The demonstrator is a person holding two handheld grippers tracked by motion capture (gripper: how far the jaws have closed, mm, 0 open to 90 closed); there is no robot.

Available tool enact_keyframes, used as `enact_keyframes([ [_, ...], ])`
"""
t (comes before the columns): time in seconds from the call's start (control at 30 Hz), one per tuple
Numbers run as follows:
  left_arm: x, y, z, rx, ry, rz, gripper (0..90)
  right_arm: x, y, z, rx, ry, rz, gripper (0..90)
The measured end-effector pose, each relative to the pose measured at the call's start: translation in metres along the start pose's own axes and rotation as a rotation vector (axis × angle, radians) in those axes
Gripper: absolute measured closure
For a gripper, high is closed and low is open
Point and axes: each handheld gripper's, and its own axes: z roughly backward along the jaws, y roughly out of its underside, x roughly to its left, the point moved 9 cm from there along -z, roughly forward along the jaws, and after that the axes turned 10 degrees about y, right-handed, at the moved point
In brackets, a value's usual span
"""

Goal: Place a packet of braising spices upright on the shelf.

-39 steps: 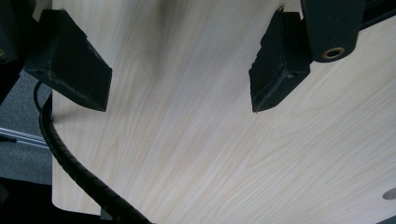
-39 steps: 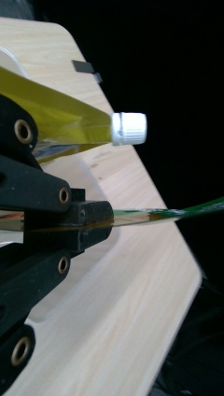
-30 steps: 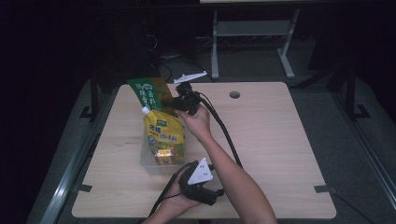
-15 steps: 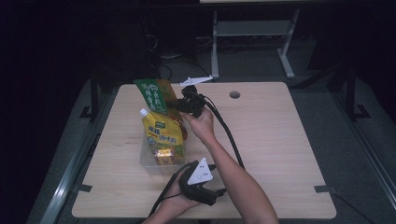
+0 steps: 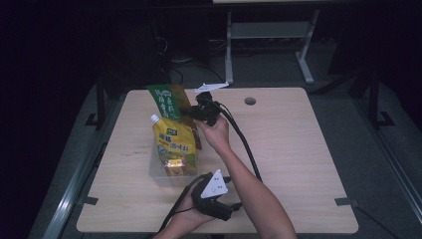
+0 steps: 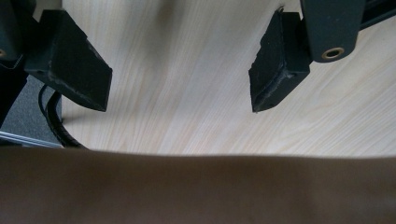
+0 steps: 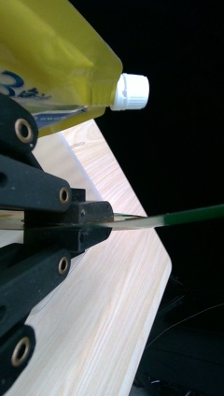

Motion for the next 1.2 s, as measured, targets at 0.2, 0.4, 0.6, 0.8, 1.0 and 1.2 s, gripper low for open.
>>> enact_keyframes([
  [0.2,0.000,0.000,0.001,-0.003,-0.004,0.002,20.6,0.000,0.006,-0.001,-0.038,-0.016,-0.022,89.5],
  [0.4,0.000,0.000,0.000,-0.003,-0.002,0.007,20.6,-0.003,0.016,0.001,-0.040,-0.017,-0.003,89.4],
  [0.6,0.002,0.000,0.001,0.000,-0.008,0.006,20.7,-0.006,0.023,0.004,-0.008,-0.031,0.007,89.2],
  [0.8,0.003,0.000,0.001,-0.005,-0.011,0.006,20.7,-0.008,0.026,0.007,0.022,-0.049,0.038,89.3],
  [1.0,0.004,0.001,0.000,0.000,-0.009,0.011,20.8,-0.009,0.026,0.007,0.035,-0.043,0.054,89.3],
  [1.2,0.004,0.002,0.000,0.008,-0.009,0.015,20.8,-0.012,0.026,0.006,0.056,-0.042,0.041,88.1],
])
